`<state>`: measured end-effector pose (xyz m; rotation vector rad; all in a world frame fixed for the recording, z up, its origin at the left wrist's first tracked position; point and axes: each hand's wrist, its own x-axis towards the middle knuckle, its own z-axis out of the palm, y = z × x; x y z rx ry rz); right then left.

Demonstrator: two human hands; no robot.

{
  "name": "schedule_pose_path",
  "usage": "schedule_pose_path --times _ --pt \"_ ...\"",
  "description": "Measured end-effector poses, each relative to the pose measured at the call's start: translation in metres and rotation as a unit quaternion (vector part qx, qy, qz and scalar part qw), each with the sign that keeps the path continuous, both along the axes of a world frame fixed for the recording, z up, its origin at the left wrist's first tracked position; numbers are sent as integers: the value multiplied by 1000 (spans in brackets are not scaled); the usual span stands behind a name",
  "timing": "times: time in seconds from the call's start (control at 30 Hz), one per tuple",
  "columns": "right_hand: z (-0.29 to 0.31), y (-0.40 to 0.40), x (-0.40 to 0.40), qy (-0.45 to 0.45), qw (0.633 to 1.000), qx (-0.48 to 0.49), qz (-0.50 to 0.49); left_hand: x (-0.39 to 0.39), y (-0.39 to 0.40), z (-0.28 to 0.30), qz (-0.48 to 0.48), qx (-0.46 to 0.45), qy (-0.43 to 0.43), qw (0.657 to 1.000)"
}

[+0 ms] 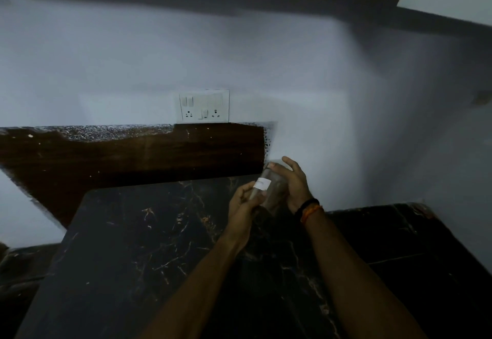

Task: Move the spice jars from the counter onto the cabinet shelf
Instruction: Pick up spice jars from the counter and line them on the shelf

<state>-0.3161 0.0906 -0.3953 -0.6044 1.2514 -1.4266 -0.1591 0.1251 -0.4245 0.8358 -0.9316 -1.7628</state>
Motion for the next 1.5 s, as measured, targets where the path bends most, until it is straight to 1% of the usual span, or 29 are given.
schedule_pose_path --times 0.1,0.17,0.23,0.3,0.4,0.5,0.6,0.7,0.87,1.07,1.2,1.5 --pt "8 2 -1 -39 998 -45 17 9 -4 11 -63 51 74 994" --pt "14 3 0 -53 996 -67 18 13 -6 15 -94 68 106 988" --pt "19 4 3 -60 995 -73 16 15 -7 17 -112 50 110 986" --pt "23 3 6 -62 995 -73 15 15 -7 20 -113 11 98 989" --pt "29 1 11 -29 996 -68 39 12 -8 22 -80 -23 92 992" --pt "37 -1 14 -19 996 -66 54 9 -8 25 -39 -42 67 996" --pt "47 -1 14 3 995 -75 65 9 -11 30 -31 -62 55 996" --pt "58 -1 11 22 993 -82 82 10 -17 38 -47 -75 32 996" --pt "74 -2 7 35 988 -112 99 12 -32 56 -70 -70 15 995" --pt "89 -2 4 26 986 -128 100 8 -61 89 -91 -107 -77 987" --pt "103 -2 -1 34 984 -143 97 4 -80 109 -109 -123 -130 978" --pt "143 -7 -7 67 979 -175 80 -8 -108 167 -186 -191 -177 947"
